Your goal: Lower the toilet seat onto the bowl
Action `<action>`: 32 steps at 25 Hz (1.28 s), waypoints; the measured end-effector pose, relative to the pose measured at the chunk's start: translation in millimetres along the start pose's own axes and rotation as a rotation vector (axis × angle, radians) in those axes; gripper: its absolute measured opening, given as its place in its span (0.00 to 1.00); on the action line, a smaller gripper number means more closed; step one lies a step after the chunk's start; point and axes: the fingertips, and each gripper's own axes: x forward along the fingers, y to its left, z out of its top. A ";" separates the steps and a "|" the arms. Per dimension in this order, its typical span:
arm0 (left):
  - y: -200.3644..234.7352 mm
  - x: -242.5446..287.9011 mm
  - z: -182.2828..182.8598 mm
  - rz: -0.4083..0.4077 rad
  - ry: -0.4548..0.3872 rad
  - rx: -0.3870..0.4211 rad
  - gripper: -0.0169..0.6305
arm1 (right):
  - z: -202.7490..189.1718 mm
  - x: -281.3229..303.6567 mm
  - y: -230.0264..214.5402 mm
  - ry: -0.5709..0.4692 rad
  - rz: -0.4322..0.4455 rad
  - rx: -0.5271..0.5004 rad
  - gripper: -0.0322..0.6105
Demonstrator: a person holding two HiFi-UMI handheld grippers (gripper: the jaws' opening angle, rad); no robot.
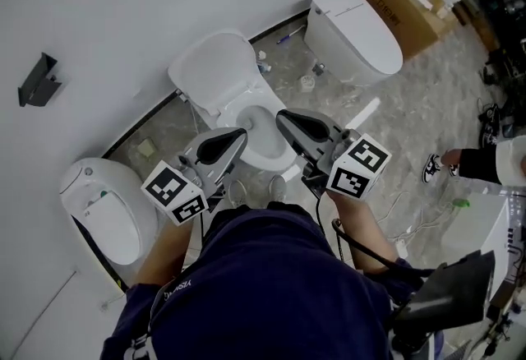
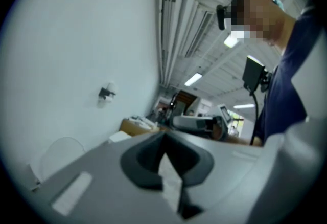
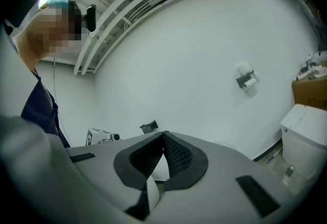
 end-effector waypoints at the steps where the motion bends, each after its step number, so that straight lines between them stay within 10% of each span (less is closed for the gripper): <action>1: -0.4 -0.7 2.6 0.000 -0.006 0.010 0.02 | 2.6 0.0 3.3 0.004 0.000 -0.029 0.06; 32: 11.5 -5.4 -13.7 0.102 -0.011 -0.034 0.02 | -25.2 -9.0 -17.5 0.126 0.009 -0.022 0.06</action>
